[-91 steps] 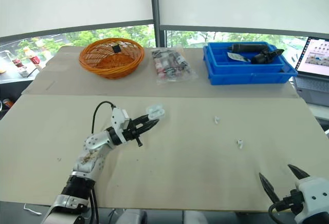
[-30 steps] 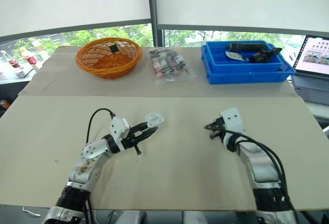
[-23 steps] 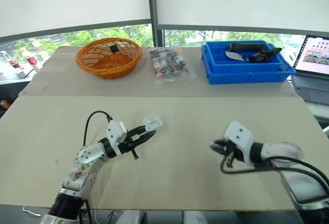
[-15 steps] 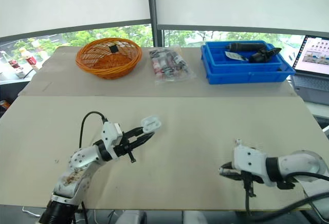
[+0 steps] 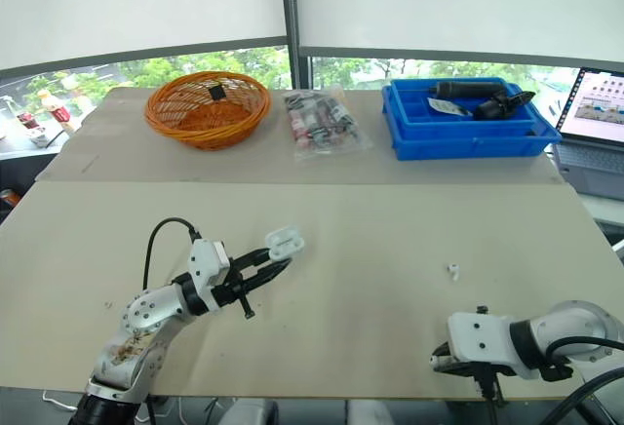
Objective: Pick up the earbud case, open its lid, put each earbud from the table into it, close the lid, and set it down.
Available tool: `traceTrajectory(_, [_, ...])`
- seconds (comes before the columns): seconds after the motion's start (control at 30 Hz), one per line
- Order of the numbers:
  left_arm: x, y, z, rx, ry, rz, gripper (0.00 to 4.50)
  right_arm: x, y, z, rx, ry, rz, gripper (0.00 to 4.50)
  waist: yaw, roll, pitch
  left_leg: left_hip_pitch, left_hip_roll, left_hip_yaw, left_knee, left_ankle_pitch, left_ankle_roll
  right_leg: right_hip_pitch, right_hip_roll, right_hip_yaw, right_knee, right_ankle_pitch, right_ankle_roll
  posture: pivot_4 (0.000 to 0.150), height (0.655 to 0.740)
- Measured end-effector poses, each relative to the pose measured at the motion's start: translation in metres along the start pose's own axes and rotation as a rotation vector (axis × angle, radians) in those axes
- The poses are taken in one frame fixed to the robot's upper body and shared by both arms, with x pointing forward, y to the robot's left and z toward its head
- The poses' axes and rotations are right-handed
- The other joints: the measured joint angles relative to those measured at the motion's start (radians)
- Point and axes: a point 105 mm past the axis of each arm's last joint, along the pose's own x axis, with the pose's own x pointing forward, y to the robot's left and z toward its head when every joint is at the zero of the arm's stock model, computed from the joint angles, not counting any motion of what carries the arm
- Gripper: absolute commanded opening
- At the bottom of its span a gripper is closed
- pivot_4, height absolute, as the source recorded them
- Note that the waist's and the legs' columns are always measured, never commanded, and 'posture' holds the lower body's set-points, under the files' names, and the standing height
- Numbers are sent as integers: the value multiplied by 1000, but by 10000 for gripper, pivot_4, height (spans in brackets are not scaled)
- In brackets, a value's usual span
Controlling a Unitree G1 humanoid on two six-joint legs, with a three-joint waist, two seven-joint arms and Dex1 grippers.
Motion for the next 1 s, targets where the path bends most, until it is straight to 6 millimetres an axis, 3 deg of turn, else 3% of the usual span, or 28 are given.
traceTrajectory(0.57, [1, -2, 2, 3, -6, 3, 5366, -6, 0, -12, -15, 82, 52, 3435, 27, -2, 0, 0, 0, 0, 2, 0, 0, 2, -1, 0, -1, 0, 0, 1500, 7114])
traceTrajectory(1.0, [4, -1, 5, 10, -7, -17, 5366, -26, 4, -30, 69, 135, -12, 3435, 23, -2, 0, 0, -1, 0, 1, 0, 0, 2, -1, 0, -2, 1, 1, 1500, 7114])
